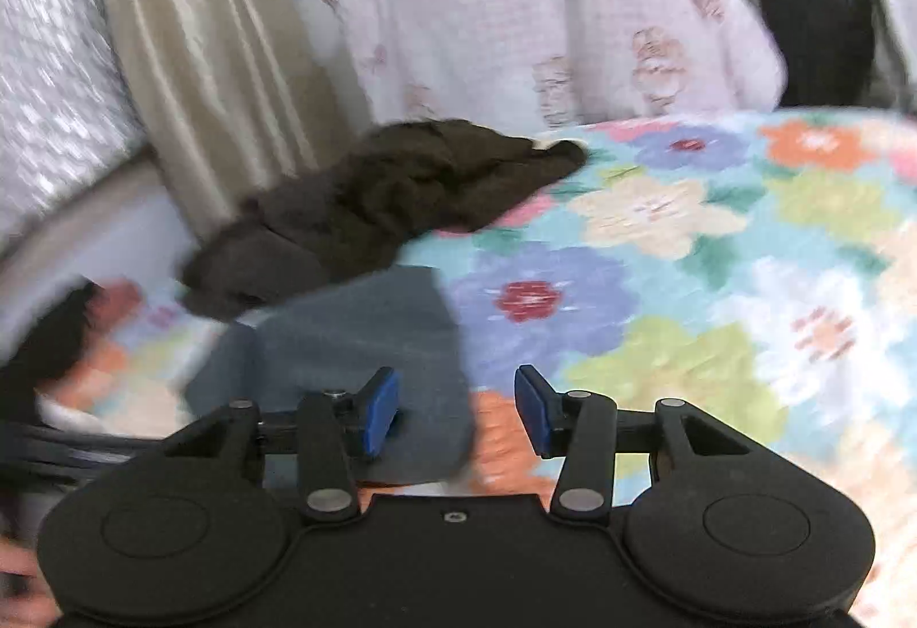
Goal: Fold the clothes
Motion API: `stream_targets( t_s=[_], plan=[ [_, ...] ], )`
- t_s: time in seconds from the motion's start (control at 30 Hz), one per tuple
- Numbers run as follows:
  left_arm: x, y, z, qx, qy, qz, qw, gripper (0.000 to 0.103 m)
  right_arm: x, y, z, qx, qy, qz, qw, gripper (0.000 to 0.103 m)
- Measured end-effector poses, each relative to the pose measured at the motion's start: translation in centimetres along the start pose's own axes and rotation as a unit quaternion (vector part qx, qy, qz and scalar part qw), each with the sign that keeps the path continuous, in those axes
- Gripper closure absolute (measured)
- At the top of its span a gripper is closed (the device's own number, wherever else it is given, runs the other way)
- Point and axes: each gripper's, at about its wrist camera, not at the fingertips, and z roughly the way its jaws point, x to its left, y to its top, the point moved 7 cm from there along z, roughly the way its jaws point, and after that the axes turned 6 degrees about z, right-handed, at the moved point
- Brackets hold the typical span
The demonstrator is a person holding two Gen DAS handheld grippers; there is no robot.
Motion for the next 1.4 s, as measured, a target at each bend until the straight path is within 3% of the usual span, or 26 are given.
stream_targets(
  t_s=[0.03, 0.1, 0.2, 0.5, 0.63, 0.67, 0.77, 0.83, 0.97, 1.17, 1.3, 1.4],
  plan=[
    [0.1, -0.2, 0.3, 0.004, 0.001, -0.015, 0.9999, 0.040, 0.0, -0.1, -0.2, -0.003, 0.007, 0.011, 1.000, 0.051],
    [0.2, -0.4, 0.4, 0.008, 0.003, -0.039, 0.9992, 0.082, 0.1, -0.4, 0.0, 0.002, 0.005, 0.012, 1.000, 0.050],
    [-0.2, -0.2, -0.8, -0.005, 0.004, -0.052, 0.9986, 0.093, -0.1, -0.9, 0.5, 0.013, -0.005, 0.008, 1.000, 0.050],
    [-3.8, 1.3, -4.0, -0.039, -0.029, -0.046, 0.9978, 0.097, -0.7, -1.7, -0.6, 0.035, 0.018, 0.005, 0.999, 0.049],
    [-6.8, 2.6, -7.0, -0.069, -0.061, -0.029, 0.9953, 0.097, -1.5, -1.6, -1.6, 0.037, 0.025, 0.010, 0.999, 0.049],
    [-7.6, 3.0, -7.8, -0.076, -0.063, -0.022, 0.9949, 0.097, -1.7, -1.6, -1.9, 0.037, 0.026, 0.011, 0.999, 0.049],
    [-9.5, 4.3, -10.7, -0.124, -0.017, 0.000, 0.9922, 0.097, -2.5, -1.2, -3.0, 0.031, 0.021, 0.006, 0.999, 0.049],
    [-10.6, 4.9, -11.7, -0.136, -0.033, -0.012, 0.9901, 0.097, -3.4, -0.8, -3.5, 0.026, 0.013, 0.013, 0.999, 0.047],
    [-14.5, 5.1, -12.4, -0.132, -0.094, 0.007, 0.9866, 0.098, -4.8, -0.4, -4.3, 0.029, 0.013, 0.025, 0.999, 0.047],
    [-22.4, 2.6, -9.9, -0.095, -0.216, 0.063, 0.9698, 0.097, -7.1, -0.2, -7.0, 0.018, -0.011, 0.019, 1.000, 0.046],
    [-23.5, -0.7, -8.8, -0.055, -0.200, 0.096, 0.9735, 0.094, -9.3, -0.4, -8.5, 0.020, -0.034, 0.037, 0.999, 0.046],
    [-20.8, -2.0, -9.6, -0.049, -0.193, 0.066, 0.9778, 0.080, -10.4, -0.6, -9.0, 0.024, -0.049, 0.038, 0.998, 0.046]
  ],
)
